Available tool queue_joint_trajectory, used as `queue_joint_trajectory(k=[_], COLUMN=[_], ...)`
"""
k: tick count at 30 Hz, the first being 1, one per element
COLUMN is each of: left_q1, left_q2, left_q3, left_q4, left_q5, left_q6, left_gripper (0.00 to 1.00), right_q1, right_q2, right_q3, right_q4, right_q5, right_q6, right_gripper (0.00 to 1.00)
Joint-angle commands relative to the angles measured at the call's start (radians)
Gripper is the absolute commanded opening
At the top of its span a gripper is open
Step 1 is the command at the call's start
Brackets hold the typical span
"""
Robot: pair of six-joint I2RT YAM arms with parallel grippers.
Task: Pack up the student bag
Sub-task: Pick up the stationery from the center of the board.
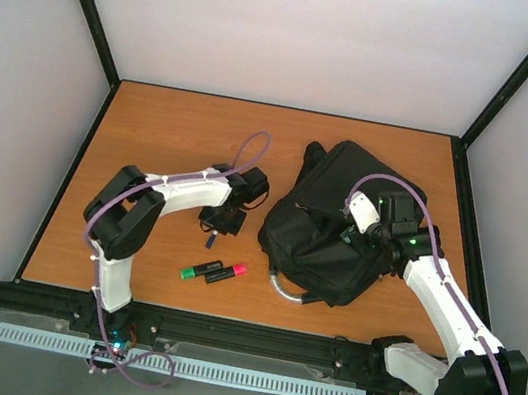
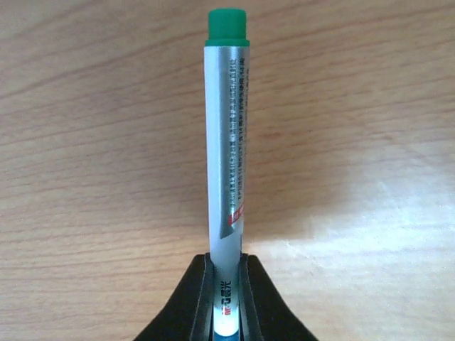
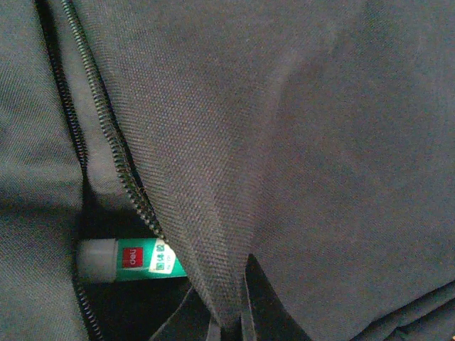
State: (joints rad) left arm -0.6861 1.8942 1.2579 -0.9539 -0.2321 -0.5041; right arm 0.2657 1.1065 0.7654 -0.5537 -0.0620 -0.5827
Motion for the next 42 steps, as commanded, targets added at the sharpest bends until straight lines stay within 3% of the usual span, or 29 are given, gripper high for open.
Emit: queue_joint_trajectory(k=[1, 6, 11, 18, 29, 38, 42], left_q1=[0.007, -0.013, -0.117, -0.236, -0.252, -0.258, -0.280], left_q2=[-0.139, -0.334, -0.381, -0.243, 0.003, 0.172, 0.200], left_q3=[0.018, -0.001, 0.023, 0.117, 0.259, 0.426, 0.461], left_q4=[-0.004, 0.117, 0.241, 0.378, 0.507, 0.432, 0.404], left_q5=[0.008, 0.189, 0.354, 0.519, 0.624, 0.600, 0.596], left_q6=[0.008, 0.089, 0.081, 0.059, -0.016, -0.032, -0.029], left_gripper=[0.01, 0.01, 0.01, 0.01, 0.01, 0.01, 0.01], right_q1=[0.005, 0.005, 0.006, 0.006, 0.006, 0.005, 0.004], right_q2=[0.002, -0.016, -0.008, 0.001, -0.098, -0.170, -0.163], right_q3=[0.014, 0.024, 0.087, 0.145, 0.082, -0.025, -0.033], right_q4=[0.015, 0.024, -0.018, -0.052, -0.028, 0.025, 0.050], right_q5=[-0.039, -0.008, 0.019, 0.062, -0.026, -0.047, 0.017], right_q6=[0.000, -0.015, -0.033, -0.018, -0.008, -0.037, -0.021], right_gripper=[0.03, 0.03, 0.03, 0.03, 0.03, 0.03, 0.03])
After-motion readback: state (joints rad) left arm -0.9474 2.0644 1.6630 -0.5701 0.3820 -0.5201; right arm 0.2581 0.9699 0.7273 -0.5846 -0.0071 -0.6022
